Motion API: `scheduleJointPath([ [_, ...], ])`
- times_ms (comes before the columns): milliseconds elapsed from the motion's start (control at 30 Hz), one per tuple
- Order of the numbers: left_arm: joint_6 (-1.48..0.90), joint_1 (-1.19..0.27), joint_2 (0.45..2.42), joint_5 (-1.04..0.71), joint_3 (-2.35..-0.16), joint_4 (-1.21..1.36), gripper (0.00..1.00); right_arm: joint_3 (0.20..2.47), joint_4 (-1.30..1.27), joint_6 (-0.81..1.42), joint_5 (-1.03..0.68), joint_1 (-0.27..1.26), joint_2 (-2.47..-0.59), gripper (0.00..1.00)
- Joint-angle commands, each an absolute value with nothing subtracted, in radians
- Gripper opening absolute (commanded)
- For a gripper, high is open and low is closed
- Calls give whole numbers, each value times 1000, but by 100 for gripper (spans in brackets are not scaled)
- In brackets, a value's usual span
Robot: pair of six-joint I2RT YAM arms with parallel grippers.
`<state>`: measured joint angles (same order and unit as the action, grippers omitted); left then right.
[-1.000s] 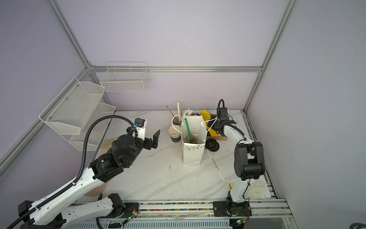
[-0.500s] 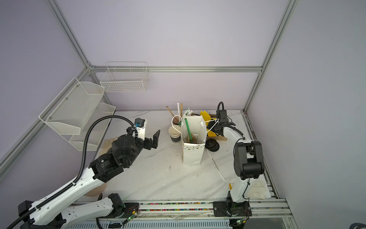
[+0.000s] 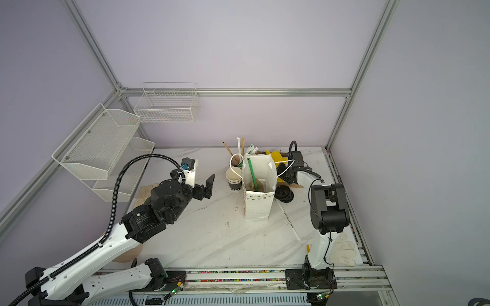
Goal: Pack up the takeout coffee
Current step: 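Peel the pinched yellow napkin off the stack with the right gripper, then lift the yellow napkin high and swing the right gripper over the bag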
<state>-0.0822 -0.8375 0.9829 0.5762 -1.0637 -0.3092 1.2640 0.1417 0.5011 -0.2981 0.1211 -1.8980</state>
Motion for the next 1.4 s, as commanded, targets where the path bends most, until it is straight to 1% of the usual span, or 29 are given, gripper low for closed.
scheduleJointPath([
  [0, -64, -830, 983, 566, -1029, -282, 100, 1270, 94, 511, -318, 135, -1919, 47],
  [133, -64, -830, 985, 567, -1029, -283, 100, 1276, 92, 518, -316, 136, -1933, 34],
  [267, -64, -828, 982, 568, -1026, -279, 100, 1274, 94, 516, -300, 135, -1917, 14],
  [367, -66, -827, 984, 566, -1027, -281, 100, 1270, 99, 523, -284, 127, -1876, 2],
  [400, -66, -827, 984, 565, -1027, -281, 100, 1267, 99, 526, -277, 123, -1857, 0],
  [667, -74, -825, 976, 557, -1026, -279, 100, 1243, 113, 584, -257, 53, -1687, 0],
  [1000, -86, -823, 964, 549, -1022, -275, 100, 1265, 142, 624, -283, 37, -1517, 0],
  [1167, -91, -823, 956, 545, -1018, -273, 100, 1285, 116, 628, -353, 36, -1404, 0],
  [1267, -93, -823, 953, 543, -1016, -272, 100, 1284, 88, 655, -361, 37, -1328, 0],
  [1367, -97, -822, 951, 541, -1016, -275, 100, 1300, 72, 685, -397, 37, -1289, 0],
])
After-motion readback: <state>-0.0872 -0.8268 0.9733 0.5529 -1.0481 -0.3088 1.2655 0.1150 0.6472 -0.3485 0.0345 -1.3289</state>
